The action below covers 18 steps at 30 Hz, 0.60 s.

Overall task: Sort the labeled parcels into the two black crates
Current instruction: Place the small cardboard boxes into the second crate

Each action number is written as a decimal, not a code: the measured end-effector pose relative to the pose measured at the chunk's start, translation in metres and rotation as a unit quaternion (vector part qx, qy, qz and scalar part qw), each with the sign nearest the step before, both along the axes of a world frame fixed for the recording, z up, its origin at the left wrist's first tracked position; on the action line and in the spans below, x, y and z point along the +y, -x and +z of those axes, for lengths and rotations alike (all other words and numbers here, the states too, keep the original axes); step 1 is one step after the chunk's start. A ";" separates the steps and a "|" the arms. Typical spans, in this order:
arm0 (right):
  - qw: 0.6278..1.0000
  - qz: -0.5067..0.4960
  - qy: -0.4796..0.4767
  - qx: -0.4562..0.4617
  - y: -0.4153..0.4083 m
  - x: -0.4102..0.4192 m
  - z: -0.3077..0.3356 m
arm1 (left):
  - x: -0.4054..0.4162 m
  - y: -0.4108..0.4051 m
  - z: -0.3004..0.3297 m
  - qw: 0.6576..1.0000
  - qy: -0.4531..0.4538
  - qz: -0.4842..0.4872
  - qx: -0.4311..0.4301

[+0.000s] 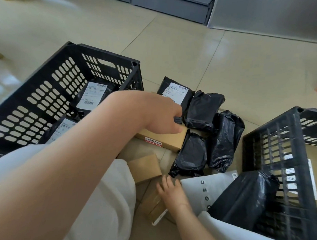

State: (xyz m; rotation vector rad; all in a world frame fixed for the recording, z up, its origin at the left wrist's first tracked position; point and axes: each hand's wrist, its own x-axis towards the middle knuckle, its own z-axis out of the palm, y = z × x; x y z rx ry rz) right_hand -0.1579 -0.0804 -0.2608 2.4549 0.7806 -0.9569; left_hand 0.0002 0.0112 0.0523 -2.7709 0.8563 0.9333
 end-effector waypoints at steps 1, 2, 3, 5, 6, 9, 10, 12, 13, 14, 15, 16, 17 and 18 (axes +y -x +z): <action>1.000 -0.008 -0.003 0.002 -0.002 -0.001 0.002 | 0.001 0.000 0.001 1.000 -0.002 0.001 -0.003; 1.000 -0.020 -0.009 0.007 -0.004 -0.001 0.005 | 0.001 0.001 0.001 1.000 -0.004 0.003 -0.005; 0.999 -0.035 -0.015 0.011 -0.008 -0.002 0.010 | 0.002 0.002 0.001 1.000 -0.007 0.003 -0.006; 0.997 -0.072 -0.034 0.008 -0.015 -0.006 0.024 | 0.001 0.003 0.000 1.000 -0.009 -0.009 -0.004; 0.995 -0.092 -0.045 0.004 -0.019 -0.008 0.032 | 0.001 0.004 -0.001 1.000 -0.009 -0.016 -0.001; 0.984 -0.162 -0.068 -0.005 -0.035 -0.016 0.058 | 0.002 0.005 -0.005 0.999 -0.017 -0.028 0.009; 0.979 -0.188 -0.073 -0.004 -0.039 -0.020 0.068 | 0.000 0.004 -0.006 0.999 -0.017 -0.031 0.009; 0.968 -0.231 -0.096 0.010 -0.051 -0.028 0.084 | -0.001 0.003 -0.009 0.999 -0.016 -0.037 0.005; 0.961 -0.250 -0.114 0.015 -0.056 -0.033 0.093 | -0.001 0.002 -0.011 0.999 -0.017 -0.042 0.002; 0.953 -0.269 -0.134 0.017 -0.061 -0.039 0.103 | -0.002 0.002 -0.013 0.999 -0.020 -0.045 0.001; 0.946 -0.286 -0.154 0.015 -0.067 -0.045 0.113 | -0.004 0.003 -0.016 0.999 -0.024 -0.047 0.002; 0.938 -0.301 -0.172 0.013 -0.072 -0.051 0.124 | -0.005 0.003 -0.018 0.998 -0.028 -0.048 0.006; 0.930 -0.316 -0.189 0.011 -0.076 -0.057 0.135 | -0.007 0.004 -0.021 0.998 -0.031 -0.050 0.010; 0.921 -0.331 -0.203 0.012 -0.081 -0.063 0.147 | -0.008 0.004 -0.024 0.998 -0.033 -0.051 0.014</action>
